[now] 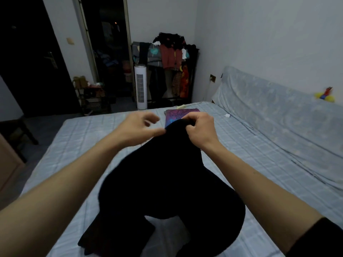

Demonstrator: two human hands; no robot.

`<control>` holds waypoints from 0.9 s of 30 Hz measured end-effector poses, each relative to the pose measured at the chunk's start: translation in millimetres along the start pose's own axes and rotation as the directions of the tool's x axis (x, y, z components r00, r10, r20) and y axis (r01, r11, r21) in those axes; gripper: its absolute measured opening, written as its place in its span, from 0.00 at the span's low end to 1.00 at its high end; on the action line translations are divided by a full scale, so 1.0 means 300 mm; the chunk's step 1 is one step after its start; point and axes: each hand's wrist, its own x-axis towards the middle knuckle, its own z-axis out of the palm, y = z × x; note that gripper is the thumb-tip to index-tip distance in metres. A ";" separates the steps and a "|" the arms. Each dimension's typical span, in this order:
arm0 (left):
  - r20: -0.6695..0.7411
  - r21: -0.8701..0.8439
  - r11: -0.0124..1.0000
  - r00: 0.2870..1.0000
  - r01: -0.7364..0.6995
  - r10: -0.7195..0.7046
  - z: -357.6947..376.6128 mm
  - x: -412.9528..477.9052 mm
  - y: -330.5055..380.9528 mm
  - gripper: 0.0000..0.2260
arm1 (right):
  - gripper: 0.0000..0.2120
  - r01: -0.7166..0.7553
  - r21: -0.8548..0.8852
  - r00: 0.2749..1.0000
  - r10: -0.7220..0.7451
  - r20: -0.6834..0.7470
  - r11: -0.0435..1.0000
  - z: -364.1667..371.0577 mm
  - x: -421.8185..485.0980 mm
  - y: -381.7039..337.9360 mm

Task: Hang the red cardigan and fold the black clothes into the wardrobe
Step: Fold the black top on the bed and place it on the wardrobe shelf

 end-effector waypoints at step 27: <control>-0.137 0.329 0.942 0.983 -0.069 0.120 0.095 0.054 0.064 0.07 | 0.03 -0.327 0.110 0.935 0.305 0.179 0.939 0.062 -0.341 0.327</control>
